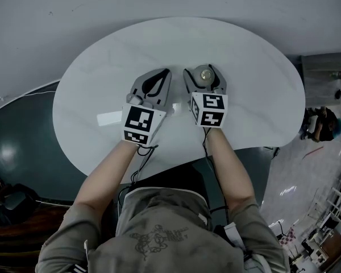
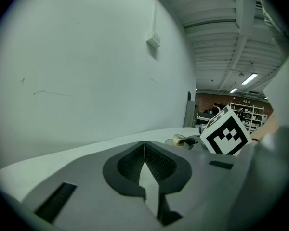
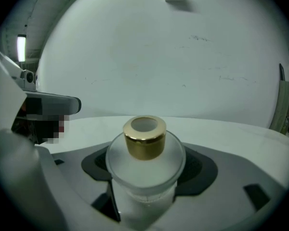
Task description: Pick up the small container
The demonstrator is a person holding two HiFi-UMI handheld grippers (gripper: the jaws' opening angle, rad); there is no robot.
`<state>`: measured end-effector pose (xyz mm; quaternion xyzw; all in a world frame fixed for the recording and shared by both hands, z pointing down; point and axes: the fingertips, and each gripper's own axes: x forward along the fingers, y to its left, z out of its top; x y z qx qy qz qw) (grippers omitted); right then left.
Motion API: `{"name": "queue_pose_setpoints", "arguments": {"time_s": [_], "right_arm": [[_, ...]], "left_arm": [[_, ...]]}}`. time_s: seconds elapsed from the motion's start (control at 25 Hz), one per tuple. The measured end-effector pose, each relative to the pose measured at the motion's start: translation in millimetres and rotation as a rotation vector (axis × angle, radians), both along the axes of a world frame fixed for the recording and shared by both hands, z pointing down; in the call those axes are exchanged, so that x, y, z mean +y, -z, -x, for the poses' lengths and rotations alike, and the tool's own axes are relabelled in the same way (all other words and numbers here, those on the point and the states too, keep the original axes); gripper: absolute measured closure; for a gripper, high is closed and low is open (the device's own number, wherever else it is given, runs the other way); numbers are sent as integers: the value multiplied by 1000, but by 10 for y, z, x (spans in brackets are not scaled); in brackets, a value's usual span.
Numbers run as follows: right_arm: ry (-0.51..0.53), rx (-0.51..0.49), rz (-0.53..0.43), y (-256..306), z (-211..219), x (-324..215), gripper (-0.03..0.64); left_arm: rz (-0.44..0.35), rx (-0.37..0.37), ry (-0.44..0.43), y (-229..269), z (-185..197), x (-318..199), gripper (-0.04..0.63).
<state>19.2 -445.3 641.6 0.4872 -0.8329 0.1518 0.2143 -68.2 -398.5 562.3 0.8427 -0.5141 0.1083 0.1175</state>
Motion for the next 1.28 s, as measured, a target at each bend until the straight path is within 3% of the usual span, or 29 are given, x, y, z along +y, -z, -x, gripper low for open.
{"name": "queue_pose_setpoints", "arguments": {"time_s": [0.36,0.6,0.8,1.28], "right_arm": [[31,-15,-76,807,-8,155,295],[55,-12,-118,1535,-38,383,295],[86,-26,-161,2076,-36,640,295],[189,-69,-242,2929,-71,1418,295]], "left_arm": [[-65,-36,8,575,46,72,578],[-145,-56,18,1182,103,184,578],[-219,-116,-6,1638,63,345,578],[-315,-100,48,2364,52,923,578]]}}
